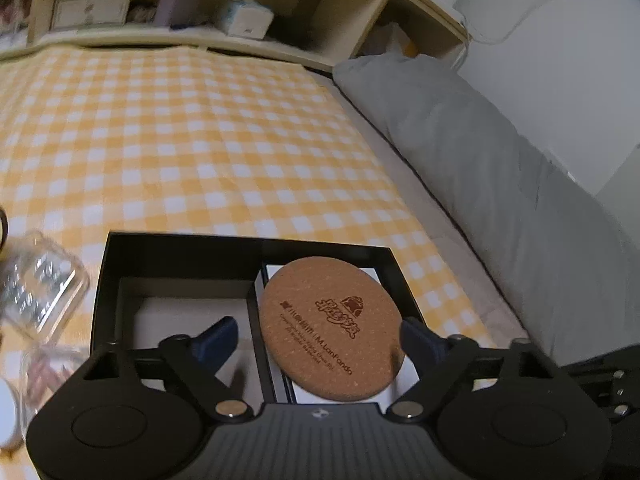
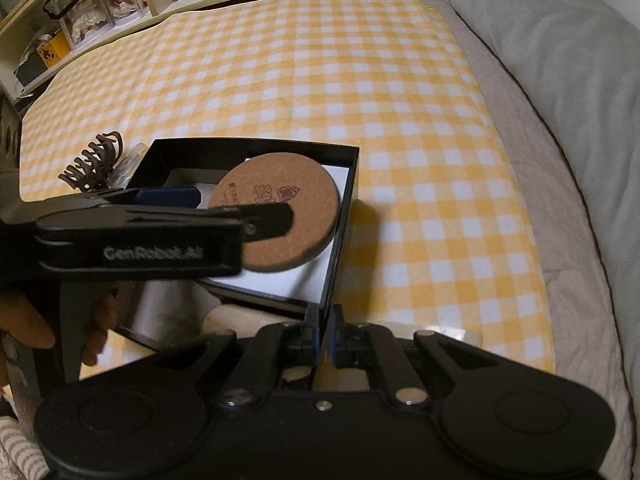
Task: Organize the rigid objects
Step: 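Grasp the cork coaster with the left tool and lay it on the CHANEL box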
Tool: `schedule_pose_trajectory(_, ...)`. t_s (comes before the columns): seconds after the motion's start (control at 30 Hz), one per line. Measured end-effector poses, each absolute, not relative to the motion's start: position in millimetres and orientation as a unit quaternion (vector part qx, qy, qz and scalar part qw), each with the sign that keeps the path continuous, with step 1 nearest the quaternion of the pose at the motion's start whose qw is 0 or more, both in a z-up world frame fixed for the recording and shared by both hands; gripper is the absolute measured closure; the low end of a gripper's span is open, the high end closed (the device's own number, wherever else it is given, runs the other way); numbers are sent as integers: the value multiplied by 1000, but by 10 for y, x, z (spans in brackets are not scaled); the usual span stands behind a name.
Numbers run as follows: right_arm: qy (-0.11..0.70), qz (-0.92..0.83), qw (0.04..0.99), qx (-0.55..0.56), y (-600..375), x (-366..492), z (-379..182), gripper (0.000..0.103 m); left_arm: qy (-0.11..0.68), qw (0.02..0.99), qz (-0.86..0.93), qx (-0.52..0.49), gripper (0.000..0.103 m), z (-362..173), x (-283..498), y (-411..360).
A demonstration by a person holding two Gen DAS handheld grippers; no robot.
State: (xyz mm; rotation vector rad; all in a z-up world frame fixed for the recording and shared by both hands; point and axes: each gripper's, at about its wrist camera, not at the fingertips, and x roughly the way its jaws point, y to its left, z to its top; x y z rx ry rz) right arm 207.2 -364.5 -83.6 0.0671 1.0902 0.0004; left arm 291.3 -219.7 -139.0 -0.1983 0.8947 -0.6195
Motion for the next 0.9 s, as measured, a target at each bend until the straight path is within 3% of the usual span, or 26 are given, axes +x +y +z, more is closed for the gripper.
schedule_pose_trajectory(0.23, 519, -2, 855, 19, -3605, 2061, -852, 98, 434, 839, -309, -112, 24, -1401, 2908, -2258)
schedule_pose_trajectory(0.67, 519, -2, 855, 20, -3607, 2066, -863, 98, 424, 842, -323, -84, 22, -1248, 2791, -2264)
schedule_pose_trajectory(0.73, 519, -2, 855, 16, -3601, 2070, -863, 98, 417, 843, -329, -83, 17, -1171, 2739, -2219)
schedule_pose_trajectory(0.8, 519, -2, 854, 14, -3596, 2070, -863, 98, 405, 848, -332, -82, 6, -1071, 2672, -2153)
schedule_pose_trajectory(0.9, 519, -2, 855, 15, -3595, 2067, -865, 98, 388, 857, -332, -72, 0, -926, 2590, -2035)
